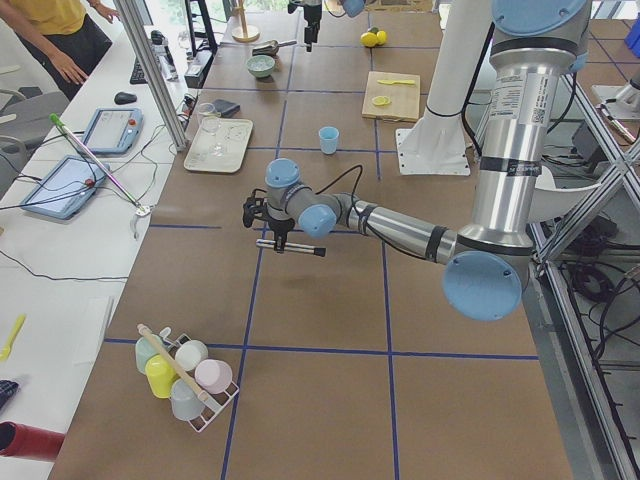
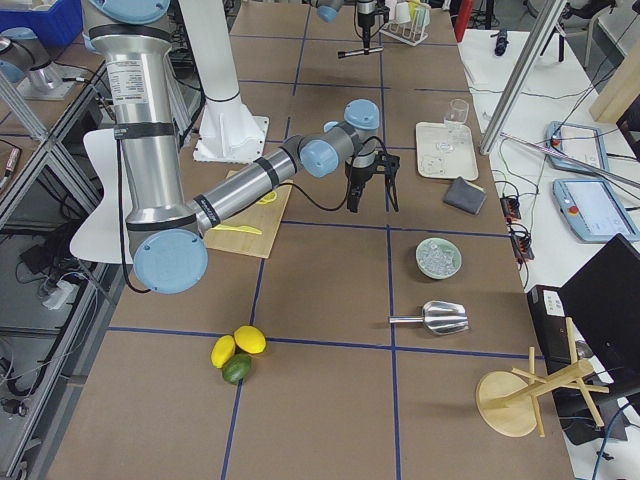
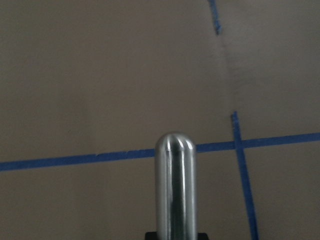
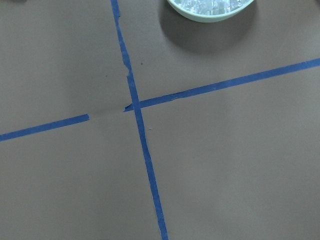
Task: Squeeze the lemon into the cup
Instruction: 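Lower the muddler onto the table with the left gripper and release it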
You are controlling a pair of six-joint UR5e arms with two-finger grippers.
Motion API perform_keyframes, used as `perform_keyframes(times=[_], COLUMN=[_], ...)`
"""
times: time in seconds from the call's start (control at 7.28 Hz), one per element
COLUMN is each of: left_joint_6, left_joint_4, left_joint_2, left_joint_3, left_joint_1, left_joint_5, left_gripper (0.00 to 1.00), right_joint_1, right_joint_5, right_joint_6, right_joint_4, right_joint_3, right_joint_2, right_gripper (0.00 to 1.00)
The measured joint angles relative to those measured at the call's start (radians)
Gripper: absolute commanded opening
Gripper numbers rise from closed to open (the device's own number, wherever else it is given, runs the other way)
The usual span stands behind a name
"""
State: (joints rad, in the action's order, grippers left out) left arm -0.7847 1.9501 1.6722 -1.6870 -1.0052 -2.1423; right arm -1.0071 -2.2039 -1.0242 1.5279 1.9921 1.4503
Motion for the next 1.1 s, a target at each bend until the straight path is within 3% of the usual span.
perform_keyframes(times=[1.1], left_joint_6=[0.041], left_joint_4=[-0.019], left_joint_2=[-0.008], left_joint_3=[0.048], left_joint_1=[0.114], left_joint_5=[-0.001], left_gripper=[0.00], right_joint_1=[-0.001], right_joint_5=[0.000], right_joint_6=[-0.005], right_joint_4=[0.000], right_joint_3=[0.018], right_joint_2=[0.007], right_gripper=[1.00])
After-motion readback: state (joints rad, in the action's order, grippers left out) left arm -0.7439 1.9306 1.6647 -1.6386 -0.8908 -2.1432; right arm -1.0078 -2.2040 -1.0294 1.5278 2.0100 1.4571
